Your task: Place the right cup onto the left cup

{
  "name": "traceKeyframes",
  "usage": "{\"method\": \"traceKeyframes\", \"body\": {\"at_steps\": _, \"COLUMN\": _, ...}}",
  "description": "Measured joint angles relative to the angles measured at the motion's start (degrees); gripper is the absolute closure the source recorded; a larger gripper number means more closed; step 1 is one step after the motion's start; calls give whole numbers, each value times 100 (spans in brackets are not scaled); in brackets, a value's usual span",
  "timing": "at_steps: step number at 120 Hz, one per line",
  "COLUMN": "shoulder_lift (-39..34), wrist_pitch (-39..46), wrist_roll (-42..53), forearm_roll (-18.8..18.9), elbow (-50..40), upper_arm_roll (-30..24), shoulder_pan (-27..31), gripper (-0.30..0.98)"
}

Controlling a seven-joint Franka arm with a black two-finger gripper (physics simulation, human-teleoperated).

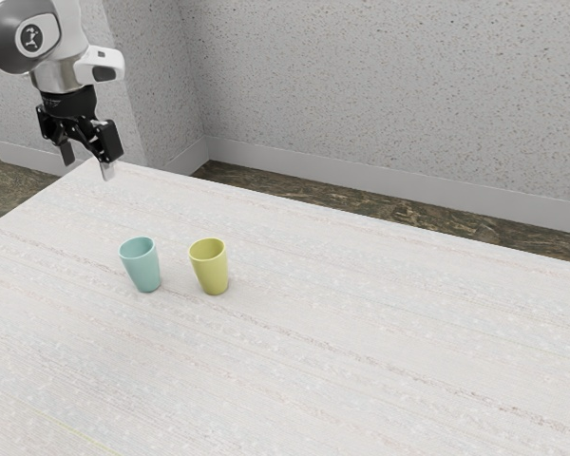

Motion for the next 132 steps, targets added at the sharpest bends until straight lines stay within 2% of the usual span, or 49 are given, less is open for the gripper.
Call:
{"method": "traceKeyframes", "body": {"at_steps": 28, "shoulder_lift": 51, "wrist_pitch": -4, "wrist_roll": -22, "forearm_roll": -8, "elbow": -8, "upper_arm_roll": -57, "shoulder_pan": -30, "gripper": 0}}
{"method": "traceKeyframes", "body": {"at_steps": 49, "shoulder_lift": 517, "wrist_pitch": 22, "wrist_roll": -40, "forearm_roll": -37, "elbow": 13, "upper_arm_roll": -65, "shoulder_pan": -139, "gripper": 0}}
{"method": "traceKeyframes", "body": {"at_steps": 72, "shoulder_lift": 1218, "wrist_pitch": 340, "wrist_roll": -69, "forearm_roll": -454, "elbow": 24, "upper_arm_roll": -67, "shoulder_pan": -268, "gripper": 0}}
{"method": "traceKeyframes", "body": {"at_steps": 98, "shoulder_lift": 1881, "wrist_pitch": 841, "wrist_roll": -93, "forearm_roll": -853, "elbow": 22, "upper_arm_roll": -66, "shoulder_pan": -148, "gripper": 0}}
{"method": "traceKeyframes", "body": {"at_steps": 132, "shoulder_lift": 2725, "wrist_pitch": 1674, "wrist_roll": 61, "forearm_roll": -937, "elbow": 245, "upper_arm_roll": -57, "shoulder_pan": -36, "gripper": 0}}
